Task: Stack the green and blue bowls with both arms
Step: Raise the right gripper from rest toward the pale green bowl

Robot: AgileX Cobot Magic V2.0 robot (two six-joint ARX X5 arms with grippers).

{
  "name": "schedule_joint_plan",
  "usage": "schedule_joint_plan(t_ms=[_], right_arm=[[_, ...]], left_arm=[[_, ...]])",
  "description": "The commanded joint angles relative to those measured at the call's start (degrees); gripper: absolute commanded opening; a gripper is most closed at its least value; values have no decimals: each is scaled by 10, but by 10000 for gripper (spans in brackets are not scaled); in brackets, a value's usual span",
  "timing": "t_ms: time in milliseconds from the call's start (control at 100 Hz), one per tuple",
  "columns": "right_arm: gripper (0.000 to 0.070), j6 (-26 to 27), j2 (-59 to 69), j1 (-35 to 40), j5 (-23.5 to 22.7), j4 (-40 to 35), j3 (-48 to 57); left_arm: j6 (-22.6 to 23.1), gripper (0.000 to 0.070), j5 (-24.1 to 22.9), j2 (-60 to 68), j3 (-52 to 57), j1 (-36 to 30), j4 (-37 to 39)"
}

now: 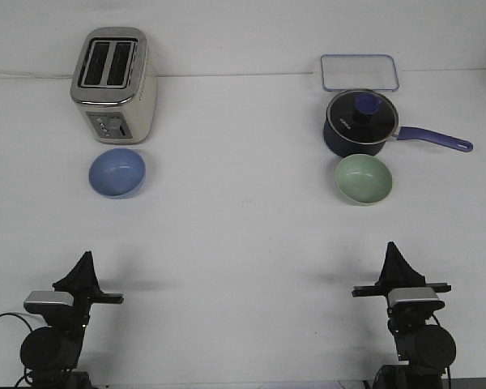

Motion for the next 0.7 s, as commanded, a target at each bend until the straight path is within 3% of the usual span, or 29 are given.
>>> schedule_joint_plan(t_ms=[0,440,690], right_arm=[[0,4,0,-1,2,7,-1],[0,11,0,-1,2,34,11],[0,13,5,-1,3,-63,96]], left_arm=[[7,11,-2,-1,-11,0,7],[7,11,-2,-1,-11,0,7],[7,11,-2,-1,-11,0,7]])
